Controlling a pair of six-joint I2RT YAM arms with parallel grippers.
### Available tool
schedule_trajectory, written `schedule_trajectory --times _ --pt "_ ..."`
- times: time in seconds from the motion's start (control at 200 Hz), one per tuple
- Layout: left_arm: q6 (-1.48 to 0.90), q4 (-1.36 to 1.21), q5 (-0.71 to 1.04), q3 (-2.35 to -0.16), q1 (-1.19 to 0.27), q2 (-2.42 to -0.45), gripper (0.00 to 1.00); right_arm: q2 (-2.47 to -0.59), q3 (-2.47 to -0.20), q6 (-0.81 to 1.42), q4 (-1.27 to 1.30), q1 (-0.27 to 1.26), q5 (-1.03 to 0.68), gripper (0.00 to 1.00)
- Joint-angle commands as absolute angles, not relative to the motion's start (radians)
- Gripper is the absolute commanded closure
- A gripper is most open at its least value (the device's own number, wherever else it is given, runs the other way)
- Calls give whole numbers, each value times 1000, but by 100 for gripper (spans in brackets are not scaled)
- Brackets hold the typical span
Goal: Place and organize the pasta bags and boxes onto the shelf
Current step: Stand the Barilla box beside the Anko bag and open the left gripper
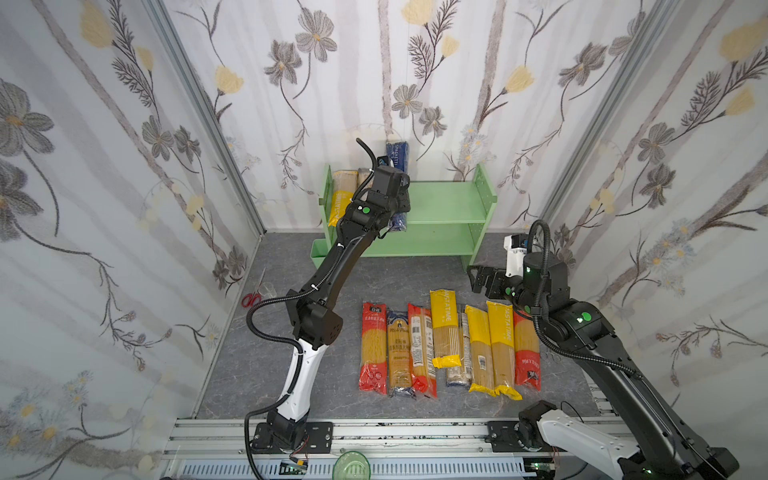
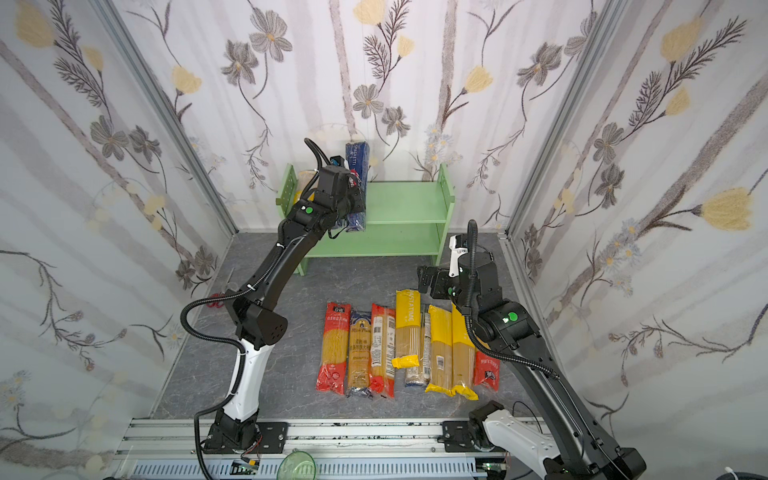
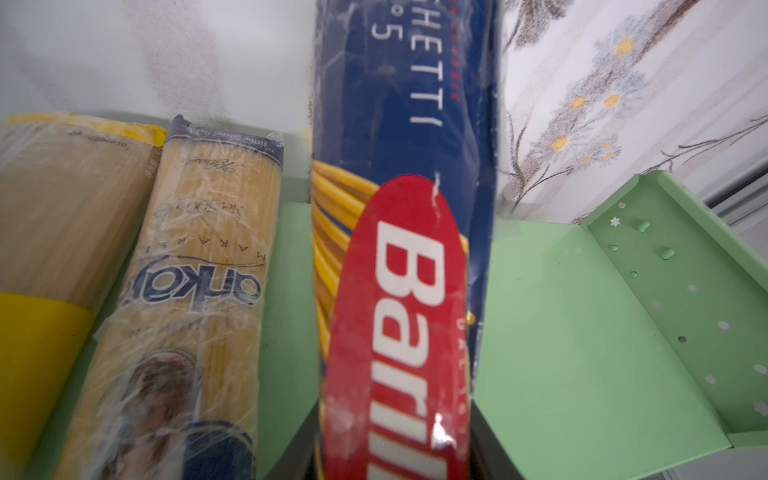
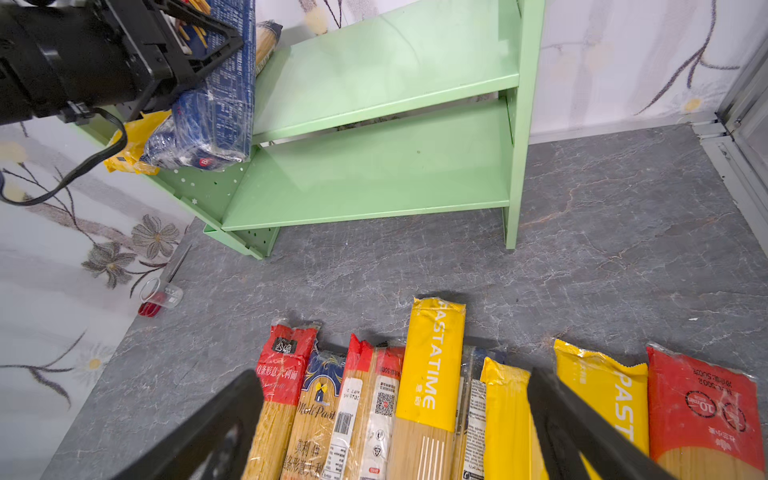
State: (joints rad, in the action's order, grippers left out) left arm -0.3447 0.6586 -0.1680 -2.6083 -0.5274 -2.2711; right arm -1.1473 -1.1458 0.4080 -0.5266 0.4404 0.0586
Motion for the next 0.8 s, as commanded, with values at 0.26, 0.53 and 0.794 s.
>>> schedule_trajectory --times 0.26,0.53,0.794 --pt "-381 538 -168 -2605 -508 -2269 48 -1111 -1123 413 -495 431 65 0" --pt "-394 538 -112 -2571 -518 -2203 42 -1109 -1124 417 -507 429 66 0" --pt "-364 537 -166 -2269 -605 -1973 21 -1097 -1097 446 -526 432 78 0"
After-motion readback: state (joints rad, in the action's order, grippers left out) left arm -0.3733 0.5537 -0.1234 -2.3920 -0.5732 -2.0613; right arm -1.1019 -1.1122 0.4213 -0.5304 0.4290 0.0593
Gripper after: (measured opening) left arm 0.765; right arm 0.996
